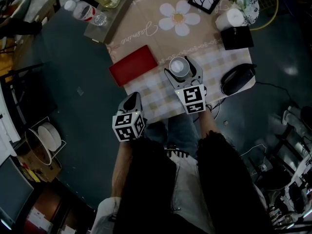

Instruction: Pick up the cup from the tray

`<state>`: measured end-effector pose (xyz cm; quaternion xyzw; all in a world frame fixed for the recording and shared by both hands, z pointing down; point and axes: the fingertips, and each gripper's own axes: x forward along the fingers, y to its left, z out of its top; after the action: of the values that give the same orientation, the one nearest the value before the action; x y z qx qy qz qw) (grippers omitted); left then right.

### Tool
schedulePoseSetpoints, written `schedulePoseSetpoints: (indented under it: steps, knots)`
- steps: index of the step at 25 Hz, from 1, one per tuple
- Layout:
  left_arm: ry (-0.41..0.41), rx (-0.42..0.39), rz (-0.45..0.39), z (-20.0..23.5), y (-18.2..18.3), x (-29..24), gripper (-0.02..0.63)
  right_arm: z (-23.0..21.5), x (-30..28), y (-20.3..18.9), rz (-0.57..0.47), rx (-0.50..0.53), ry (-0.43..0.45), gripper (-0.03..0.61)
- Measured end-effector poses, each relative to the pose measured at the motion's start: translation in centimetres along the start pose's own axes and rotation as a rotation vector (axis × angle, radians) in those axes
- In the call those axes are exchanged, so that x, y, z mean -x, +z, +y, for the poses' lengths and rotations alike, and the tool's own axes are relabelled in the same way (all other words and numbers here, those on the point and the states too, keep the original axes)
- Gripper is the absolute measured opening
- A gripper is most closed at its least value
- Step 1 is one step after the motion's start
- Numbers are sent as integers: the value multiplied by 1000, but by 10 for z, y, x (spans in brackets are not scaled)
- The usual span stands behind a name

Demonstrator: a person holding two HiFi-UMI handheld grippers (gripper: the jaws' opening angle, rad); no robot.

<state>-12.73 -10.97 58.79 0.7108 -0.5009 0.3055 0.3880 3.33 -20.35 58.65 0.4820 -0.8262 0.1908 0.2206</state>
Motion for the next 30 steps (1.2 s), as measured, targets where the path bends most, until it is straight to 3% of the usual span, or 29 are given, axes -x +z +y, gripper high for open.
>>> schedulePoseSetpoints:
  steps: [7, 16, 24, 27, 30]
  knots:
    - [12, 4, -14, 1, 0, 8, 8, -1, 5, 2, 3, 8, -5, 366]
    - [15, 5, -43, -6, 3, 19, 8, -5, 37, 53, -133, 16, -30, 379]
    - [14, -7, -147, -16, 31, 44, 8, 5, 79, 81, -170, -27, -4, 373]
    - [5, -9, -209, -22, 46, 59, 8, 6, 97, 92, -207, -64, -54, 206]
    - [-12, -5, -259, -31, 53, 71, 8, 13, 112, 93, -214, -91, -51, 193]
